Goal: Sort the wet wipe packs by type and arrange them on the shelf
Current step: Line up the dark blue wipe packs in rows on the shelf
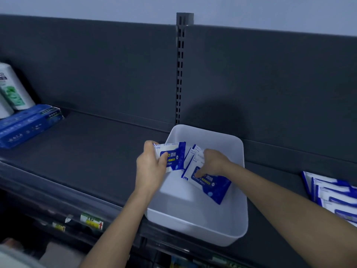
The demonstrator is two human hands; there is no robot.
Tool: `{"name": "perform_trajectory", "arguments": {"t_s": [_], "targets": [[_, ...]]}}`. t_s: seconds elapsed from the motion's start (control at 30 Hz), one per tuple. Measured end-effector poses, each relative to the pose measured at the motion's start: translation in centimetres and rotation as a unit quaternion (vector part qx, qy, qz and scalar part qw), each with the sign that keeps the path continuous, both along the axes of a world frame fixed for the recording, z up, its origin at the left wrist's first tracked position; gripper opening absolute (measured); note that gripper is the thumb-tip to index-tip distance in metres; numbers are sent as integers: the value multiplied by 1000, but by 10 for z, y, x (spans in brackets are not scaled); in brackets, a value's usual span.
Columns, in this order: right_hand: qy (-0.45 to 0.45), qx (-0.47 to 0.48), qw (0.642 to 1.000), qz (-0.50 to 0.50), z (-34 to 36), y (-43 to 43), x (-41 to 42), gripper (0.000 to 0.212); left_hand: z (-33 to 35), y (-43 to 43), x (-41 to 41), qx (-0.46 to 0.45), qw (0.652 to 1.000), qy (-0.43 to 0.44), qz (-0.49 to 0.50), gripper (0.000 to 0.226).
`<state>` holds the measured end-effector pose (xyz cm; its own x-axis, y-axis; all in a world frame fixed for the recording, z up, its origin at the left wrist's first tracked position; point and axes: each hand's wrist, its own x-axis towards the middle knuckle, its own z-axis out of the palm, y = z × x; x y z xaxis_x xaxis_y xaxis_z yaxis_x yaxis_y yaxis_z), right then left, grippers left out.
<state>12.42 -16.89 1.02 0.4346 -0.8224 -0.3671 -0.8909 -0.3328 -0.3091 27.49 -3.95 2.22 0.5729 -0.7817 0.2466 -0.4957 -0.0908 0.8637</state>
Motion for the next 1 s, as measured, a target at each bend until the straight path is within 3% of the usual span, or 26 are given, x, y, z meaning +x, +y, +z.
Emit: {"name": "perform_trajectory", "arguments": {"t_s": [0.17, 0.33, 0.43, 0.7, 1.0], "targets": [[-142, -95, 981, -88, 23, 6, -17, 45, 4, 3, -5, -29, 1000, 11, 6, 16], [-344, -163, 900, -214, 84, 8, -62, 45, 27, 3, -47, -79, 996, 36, -13, 15], [-403, -182, 864, -239, 107, 15, -105, 45, 38, 0, -87, -87, 993, 62, -51, 20], [-329, -238, 890, -207, 104, 46, -227, 46, 26, -2, -202, -46, 976, 121, -177, 20], [-237, -194, 934, -182, 73, 82, -354, 49, -25, 20, -327, 80, 932, 232, -266, 17]]}}
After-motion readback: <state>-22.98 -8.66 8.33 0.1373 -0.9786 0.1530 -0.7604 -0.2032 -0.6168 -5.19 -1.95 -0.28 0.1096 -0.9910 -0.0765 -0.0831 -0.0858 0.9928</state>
